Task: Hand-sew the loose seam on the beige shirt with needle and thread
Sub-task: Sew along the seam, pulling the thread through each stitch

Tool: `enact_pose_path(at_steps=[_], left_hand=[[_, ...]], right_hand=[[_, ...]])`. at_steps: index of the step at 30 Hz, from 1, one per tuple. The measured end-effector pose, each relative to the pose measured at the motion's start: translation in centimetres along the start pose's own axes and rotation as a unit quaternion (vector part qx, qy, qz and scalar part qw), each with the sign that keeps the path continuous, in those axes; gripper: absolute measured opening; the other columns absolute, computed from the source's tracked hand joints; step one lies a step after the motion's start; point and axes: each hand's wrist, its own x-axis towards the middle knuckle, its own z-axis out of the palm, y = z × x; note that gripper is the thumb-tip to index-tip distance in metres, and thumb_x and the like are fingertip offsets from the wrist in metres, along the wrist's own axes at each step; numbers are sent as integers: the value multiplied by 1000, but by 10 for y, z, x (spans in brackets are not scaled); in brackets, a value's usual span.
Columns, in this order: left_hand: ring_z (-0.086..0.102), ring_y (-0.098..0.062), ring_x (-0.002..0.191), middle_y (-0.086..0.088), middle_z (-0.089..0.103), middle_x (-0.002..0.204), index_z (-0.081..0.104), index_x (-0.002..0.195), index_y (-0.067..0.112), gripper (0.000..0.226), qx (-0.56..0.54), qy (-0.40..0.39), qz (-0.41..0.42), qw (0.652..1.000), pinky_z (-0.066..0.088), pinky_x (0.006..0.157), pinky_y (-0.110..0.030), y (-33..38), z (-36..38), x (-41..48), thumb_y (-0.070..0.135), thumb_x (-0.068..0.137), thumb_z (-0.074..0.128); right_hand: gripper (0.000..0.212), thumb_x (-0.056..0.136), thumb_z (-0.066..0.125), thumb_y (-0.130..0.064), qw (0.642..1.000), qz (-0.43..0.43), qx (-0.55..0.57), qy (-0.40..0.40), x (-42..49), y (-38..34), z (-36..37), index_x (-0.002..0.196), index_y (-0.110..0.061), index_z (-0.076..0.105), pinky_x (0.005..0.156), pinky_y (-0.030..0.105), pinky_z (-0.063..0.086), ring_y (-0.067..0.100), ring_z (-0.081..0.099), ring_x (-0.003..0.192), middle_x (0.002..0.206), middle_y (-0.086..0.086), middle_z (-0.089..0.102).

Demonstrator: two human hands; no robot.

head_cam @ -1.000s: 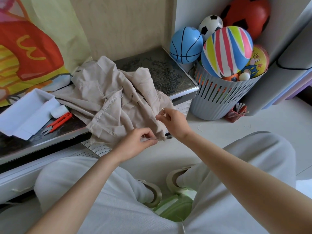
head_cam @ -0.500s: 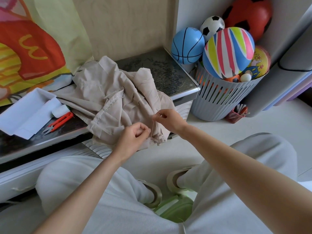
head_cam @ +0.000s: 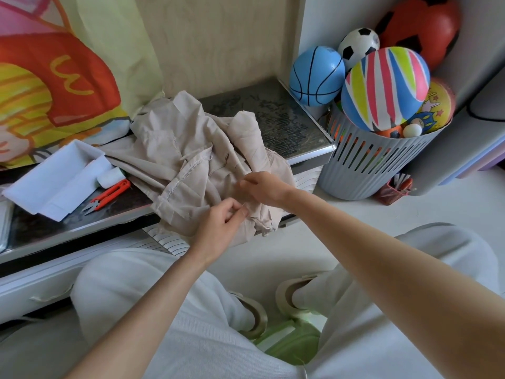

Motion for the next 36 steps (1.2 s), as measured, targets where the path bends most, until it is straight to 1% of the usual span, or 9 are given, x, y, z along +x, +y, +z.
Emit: enact_pose_path(at_steps=[2, 4, 8, 10, 13, 16, 20, 27, 36], left_hand=[[25, -5, 41, 11, 31, 38, 50, 73, 8, 23, 8, 18, 0, 1000, 19, 44, -20, -3, -1, 0, 11, 95, 53], [26, -7, 42, 10, 33, 38, 49, 70, 12, 25, 18, 35, 7, 999, 18, 45, -21, -7, -2, 1, 12, 95, 54], [32, -6, 43, 12, 41, 40, 50, 71, 18, 25, 25, 60, 10, 998, 23, 46, -19, -12, -4, 5, 15, 95, 54], [38, -4, 46, 14, 46, 45, 53, 74, 17, 21, 34, 70, 8, 997, 28, 49, -18, -12, -4, 7, 16, 95, 54], [42, -1, 49, 9, 44, 52, 55, 78, 11, 17, 45, 80, 9, 996, 33, 52, -15, -10, -2, 7, 16, 95, 55], [40, -1, 48, 10, 39, 51, 50, 73, 17, 23, 48, 70, 9, 996, 33, 52, -15, -7, 0, 6, 16, 96, 53], [39, -2, 49, 10, 39, 51, 50, 74, 17, 23, 60, 62, 8, 996, 31, 54, -20, -6, -1, 7, 19, 96, 53], [53, -19, 76, 10, 56, 72, 48, 85, 11, 17, 113, 77, -15, 990, 40, 75, -34, -6, -3, 5, 18, 99, 44], [60, -19, 74, 5, 65, 73, 39, 77, 17, 26, 15, 105, -38, 994, 45, 84, -40, -12, 7, 12, 13, 102, 35]], right_hand=[[30, 98, 45, -13, 999, -6, -43, -23, -1, -2, 2, 127, -7, 49, 92, 30, 42, 26, 53, 107, 120, 10, 55], [46, 97, 46, -13, 994, -40, -97, 23, -8, 1, 5, 141, -7, 34, 100, 34, 37, 31, 49, 120, 140, 14, 40], [21, 97, 49, -18, 979, -92, 6, 183, -36, 14, 14, 114, -8, 58, 81, 25, 46, 22, 60, 92, 116, 7, 58], [18, 96, 53, -23, 987, -93, 9, 129, -49, 20, 14, 97, -9, 63, 68, 11, 42, 11, 56, 77, 94, -1, 63], [17, 92, 60, -21, 994, -94, -6, 51, -59, 27, 14, 94, -6, 68, 75, 16, 43, 7, 58, 79, 88, 0, 67], [13, 88, 64, -15, 994, -97, 3, 57, -59, 30, 15, 98, -6, 68, 81, 18, 44, 10, 62, 89, 93, 2, 70], [9, 88, 62, -10, 991, -109, -21, 73, -59, 29, 13, 93, -5, 68, 71, 11, 41, 9, 56, 75, 84, 1, 66], [9, 94, 50, -9, 987, -143, -56, 54, -68, 36, 11, 93, -2, 57, 79, 19, 42, 15, 54, 87, 97, 4, 59], [6, 96, 38, -6, 995, -84, -54, 29, -74, 40, 6, 91, -10, 37, 51, 20, 32, 21, 45, 64, 71, 0, 48]])
